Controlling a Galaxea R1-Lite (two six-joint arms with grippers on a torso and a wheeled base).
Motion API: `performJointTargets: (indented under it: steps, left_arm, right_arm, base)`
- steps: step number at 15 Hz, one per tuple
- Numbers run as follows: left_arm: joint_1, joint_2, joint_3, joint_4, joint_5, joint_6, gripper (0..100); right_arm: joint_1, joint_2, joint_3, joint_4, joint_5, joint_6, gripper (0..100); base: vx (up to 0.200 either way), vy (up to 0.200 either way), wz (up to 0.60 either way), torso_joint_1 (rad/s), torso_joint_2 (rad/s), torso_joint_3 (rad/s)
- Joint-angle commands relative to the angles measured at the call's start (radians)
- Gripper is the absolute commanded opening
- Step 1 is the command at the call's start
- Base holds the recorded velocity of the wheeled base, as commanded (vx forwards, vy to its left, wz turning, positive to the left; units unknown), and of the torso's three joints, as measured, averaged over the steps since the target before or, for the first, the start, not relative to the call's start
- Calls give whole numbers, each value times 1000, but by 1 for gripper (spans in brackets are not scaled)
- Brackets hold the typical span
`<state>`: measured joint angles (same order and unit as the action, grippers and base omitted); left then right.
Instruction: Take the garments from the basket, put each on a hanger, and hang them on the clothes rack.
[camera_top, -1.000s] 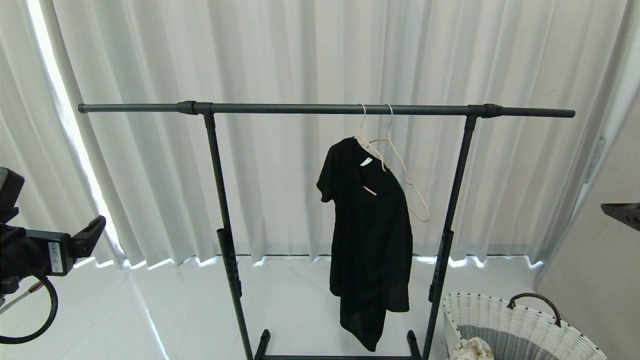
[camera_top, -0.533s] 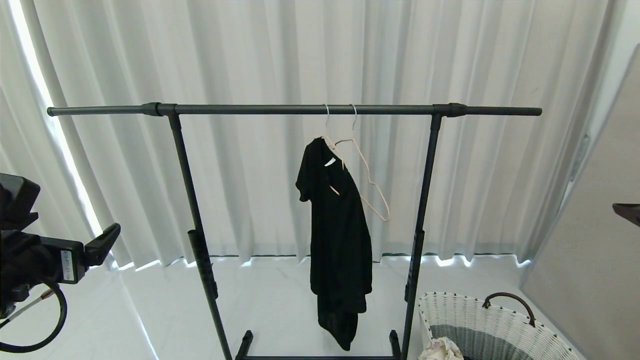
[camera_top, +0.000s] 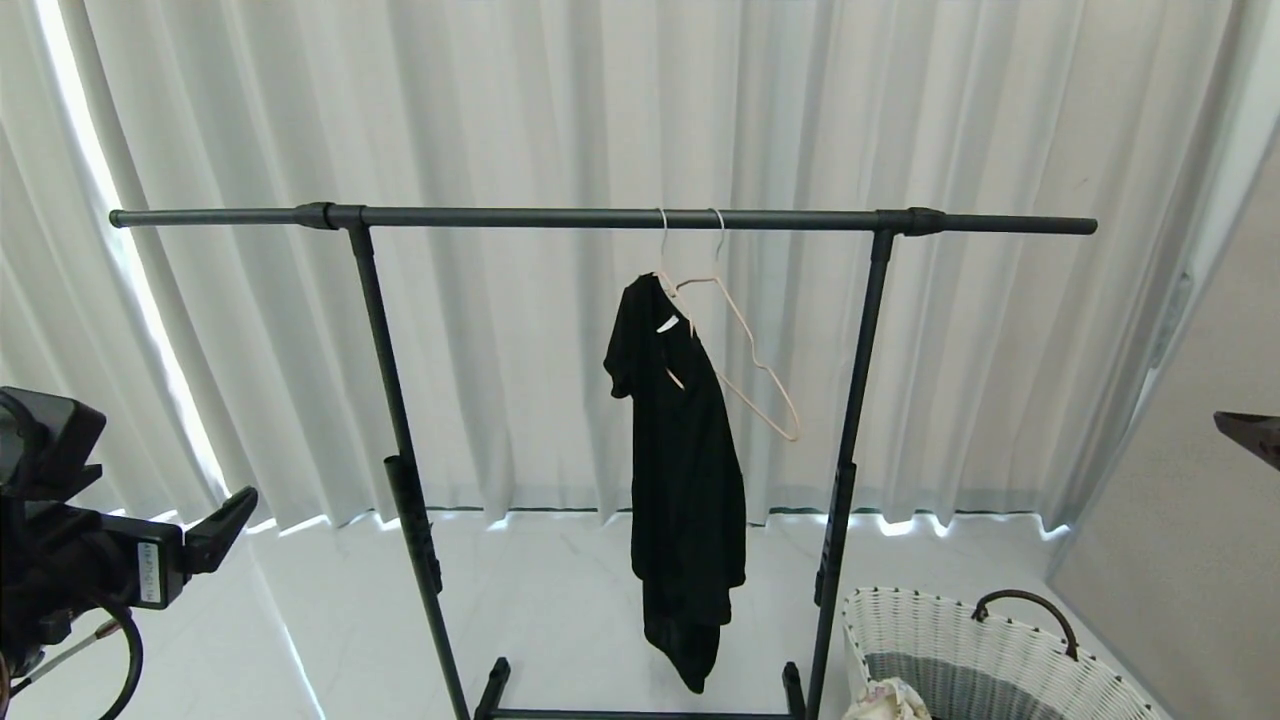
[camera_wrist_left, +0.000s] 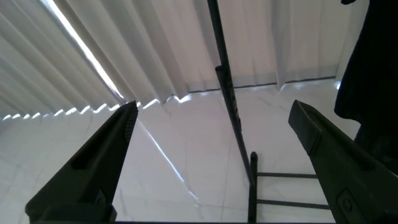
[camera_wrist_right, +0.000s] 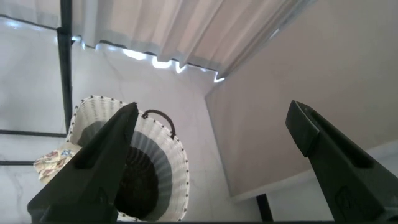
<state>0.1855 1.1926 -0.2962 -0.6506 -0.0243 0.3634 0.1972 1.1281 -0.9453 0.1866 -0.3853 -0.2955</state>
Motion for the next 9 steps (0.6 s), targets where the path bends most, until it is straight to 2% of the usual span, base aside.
performJointTargets:
  steps: [1, 9]
  left_arm:
    - [0, -1, 5, 0, 1, 0, 100]
    - [0, -11, 42, 0, 1, 3, 100]
  right_arm:
    - [1, 2, 2, 1, 0, -1, 100]
    - [1, -2, 33, 1, -1, 1, 100]
  base:
    - [0, 0, 0, -61, 144, 85]
    - [0, 0, 0, -171, 432, 254]
